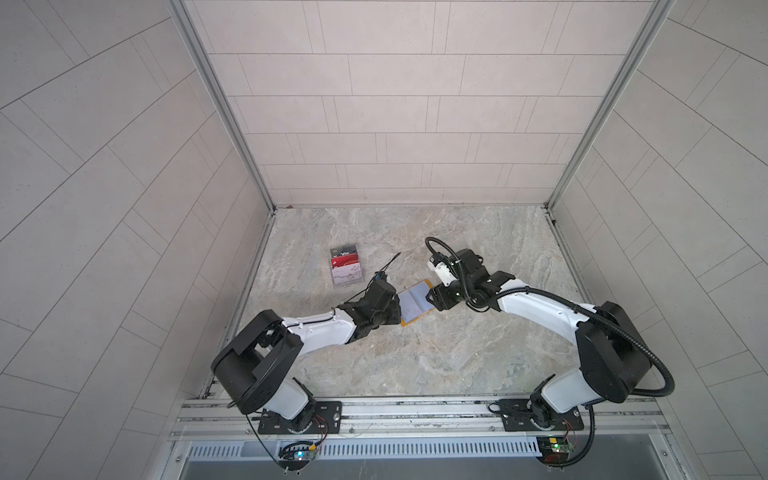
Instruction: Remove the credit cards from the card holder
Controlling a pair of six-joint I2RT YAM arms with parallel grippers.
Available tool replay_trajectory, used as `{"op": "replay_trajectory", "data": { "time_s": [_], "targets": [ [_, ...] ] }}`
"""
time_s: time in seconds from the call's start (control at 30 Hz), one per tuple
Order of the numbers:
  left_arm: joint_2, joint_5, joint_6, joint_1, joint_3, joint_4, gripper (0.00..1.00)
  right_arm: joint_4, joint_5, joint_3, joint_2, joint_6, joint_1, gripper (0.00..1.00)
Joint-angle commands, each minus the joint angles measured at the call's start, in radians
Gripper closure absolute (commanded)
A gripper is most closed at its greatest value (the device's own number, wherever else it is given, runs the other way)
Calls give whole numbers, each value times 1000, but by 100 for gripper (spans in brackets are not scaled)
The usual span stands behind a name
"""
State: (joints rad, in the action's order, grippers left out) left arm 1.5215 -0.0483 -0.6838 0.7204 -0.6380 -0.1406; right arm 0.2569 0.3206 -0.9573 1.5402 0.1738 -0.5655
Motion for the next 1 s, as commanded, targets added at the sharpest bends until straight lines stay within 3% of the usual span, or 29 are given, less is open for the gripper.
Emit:
{"op": "replay_trajectory", "data": {
  "time_s": [0.0,0.2,0.63,0.97],
  "targets": [
    [37,-6,11,2,-28,-40,75,-4,-19,-31,28,15,-20,34],
    [71,4,20,2,-34,-40,85,3,-39,-73,85,27,-56,34],
    [112,-18,13,-12,-5,-112,97,3,-21,-138,191,49,-76,34],
    [98,-43,9,-41,25,-105,99,3,-50,-168,245,59,-102,33]
  ]
}}
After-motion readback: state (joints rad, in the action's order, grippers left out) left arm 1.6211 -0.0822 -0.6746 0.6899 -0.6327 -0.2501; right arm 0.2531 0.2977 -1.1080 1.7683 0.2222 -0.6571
